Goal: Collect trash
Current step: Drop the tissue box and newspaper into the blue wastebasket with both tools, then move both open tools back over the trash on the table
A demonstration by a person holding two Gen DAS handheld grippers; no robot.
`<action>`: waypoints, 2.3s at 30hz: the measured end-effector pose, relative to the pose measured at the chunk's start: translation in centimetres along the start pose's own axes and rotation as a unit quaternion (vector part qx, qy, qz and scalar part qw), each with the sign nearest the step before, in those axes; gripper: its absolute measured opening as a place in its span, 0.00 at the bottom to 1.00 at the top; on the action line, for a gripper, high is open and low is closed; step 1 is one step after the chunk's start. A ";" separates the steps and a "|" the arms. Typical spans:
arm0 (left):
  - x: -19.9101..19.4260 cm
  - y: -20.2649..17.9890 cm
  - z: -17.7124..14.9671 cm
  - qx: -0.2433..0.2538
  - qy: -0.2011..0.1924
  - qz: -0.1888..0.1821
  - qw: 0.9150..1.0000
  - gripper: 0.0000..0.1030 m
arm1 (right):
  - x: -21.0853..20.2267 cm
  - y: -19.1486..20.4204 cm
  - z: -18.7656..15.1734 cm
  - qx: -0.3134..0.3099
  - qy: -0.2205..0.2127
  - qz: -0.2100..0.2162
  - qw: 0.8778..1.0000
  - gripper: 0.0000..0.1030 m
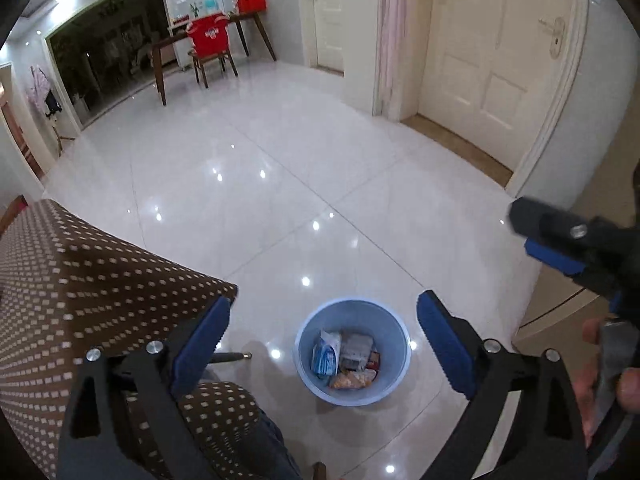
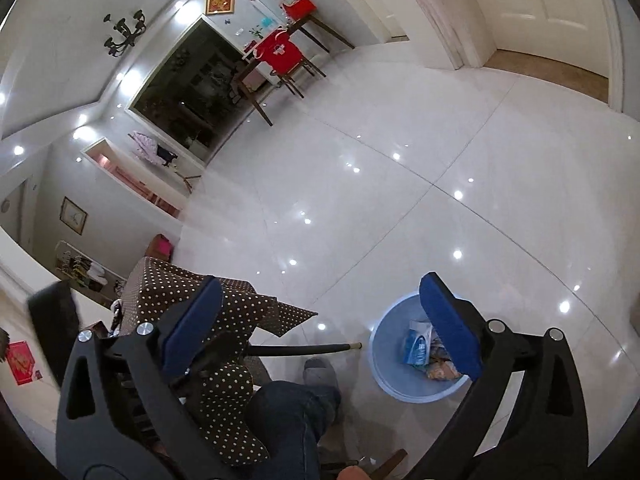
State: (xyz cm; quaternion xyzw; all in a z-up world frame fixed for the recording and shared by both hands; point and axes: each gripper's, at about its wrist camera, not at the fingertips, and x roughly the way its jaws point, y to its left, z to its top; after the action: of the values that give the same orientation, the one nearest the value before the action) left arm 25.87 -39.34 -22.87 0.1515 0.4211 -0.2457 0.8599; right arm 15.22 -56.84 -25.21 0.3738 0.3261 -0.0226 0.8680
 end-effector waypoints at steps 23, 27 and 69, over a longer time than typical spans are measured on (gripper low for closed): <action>-14.7 8.6 -2.8 -0.048 -0.132 0.024 0.990 0.91 | -2.5 14.9 -1.1 -0.114 -0.038 0.014 0.993 0.94; -17.1 11.8 -4.4 -0.068 -0.146 0.046 0.986 0.92 | -2.1 18.6 -2.1 -0.145 -0.035 0.030 0.988 0.94; -20.6 43.1 -20.8 -0.250 -0.047 0.217 0.942 0.92 | 20.1 45.5 -23.7 -0.557 0.229 0.095 0.793 0.79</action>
State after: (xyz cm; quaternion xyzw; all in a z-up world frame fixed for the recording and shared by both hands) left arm 25.27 12.40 -16.63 0.0073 0.3854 0.0532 0.9212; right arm 30.85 -4.26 -20.12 -0.1507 0.4343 0.3318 0.8238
